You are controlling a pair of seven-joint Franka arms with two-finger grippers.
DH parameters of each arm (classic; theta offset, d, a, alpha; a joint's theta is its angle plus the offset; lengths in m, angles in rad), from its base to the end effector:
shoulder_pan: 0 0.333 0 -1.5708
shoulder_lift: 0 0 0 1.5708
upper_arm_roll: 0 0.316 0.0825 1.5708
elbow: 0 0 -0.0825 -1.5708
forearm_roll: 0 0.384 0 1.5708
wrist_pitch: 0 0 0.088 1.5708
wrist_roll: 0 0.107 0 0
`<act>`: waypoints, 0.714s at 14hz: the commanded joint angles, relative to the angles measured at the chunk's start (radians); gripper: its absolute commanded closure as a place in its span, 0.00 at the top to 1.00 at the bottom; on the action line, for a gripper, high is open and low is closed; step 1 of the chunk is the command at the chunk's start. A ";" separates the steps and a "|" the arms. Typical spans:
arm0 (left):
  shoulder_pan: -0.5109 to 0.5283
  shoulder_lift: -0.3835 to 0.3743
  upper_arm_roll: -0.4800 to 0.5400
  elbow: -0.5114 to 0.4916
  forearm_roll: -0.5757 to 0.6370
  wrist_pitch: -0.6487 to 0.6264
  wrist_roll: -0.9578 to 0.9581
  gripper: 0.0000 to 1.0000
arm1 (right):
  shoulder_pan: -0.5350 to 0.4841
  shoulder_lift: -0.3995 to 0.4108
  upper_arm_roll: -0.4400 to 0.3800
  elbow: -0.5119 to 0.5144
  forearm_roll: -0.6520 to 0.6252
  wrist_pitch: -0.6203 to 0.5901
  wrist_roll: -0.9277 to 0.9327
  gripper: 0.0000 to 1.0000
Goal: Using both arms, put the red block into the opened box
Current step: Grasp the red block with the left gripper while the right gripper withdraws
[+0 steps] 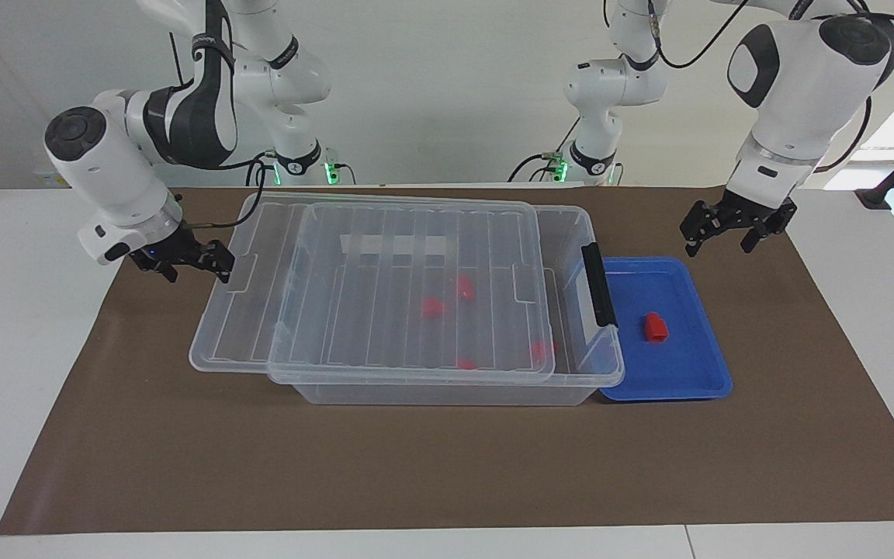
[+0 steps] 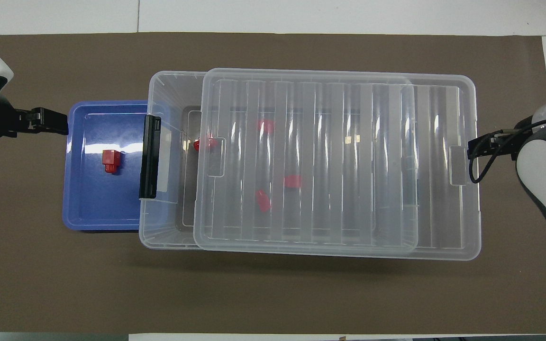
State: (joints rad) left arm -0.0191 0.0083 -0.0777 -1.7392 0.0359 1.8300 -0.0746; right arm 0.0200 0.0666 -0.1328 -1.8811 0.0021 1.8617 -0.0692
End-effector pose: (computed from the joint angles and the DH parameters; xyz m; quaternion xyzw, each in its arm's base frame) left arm 0.5718 -0.0525 0.5627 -0.9989 0.0150 -0.0426 0.0136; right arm 0.5657 -0.0626 0.4644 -0.9988 0.0222 0.0428 0.0005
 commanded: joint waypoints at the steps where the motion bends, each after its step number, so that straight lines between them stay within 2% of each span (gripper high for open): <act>1: 0.008 -0.033 0.003 -0.126 0.015 0.124 0.006 1.00 | -0.008 -0.019 -0.028 -0.024 -0.001 0.021 -0.069 1.00; 7: 0.010 0.114 0.003 -0.244 0.016 0.386 0.025 1.00 | -0.012 -0.016 -0.082 -0.015 -0.011 0.024 -0.156 1.00; 10: 0.033 0.137 0.001 -0.324 0.016 0.483 0.073 1.00 | -0.014 -0.016 -0.091 -0.012 -0.013 0.022 -0.179 1.00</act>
State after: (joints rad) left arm -0.0136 0.1512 -0.0732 -2.0028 0.0361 2.2433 -0.0421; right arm 0.0182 0.0650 -0.2229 -1.8809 0.0007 1.8663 -0.2126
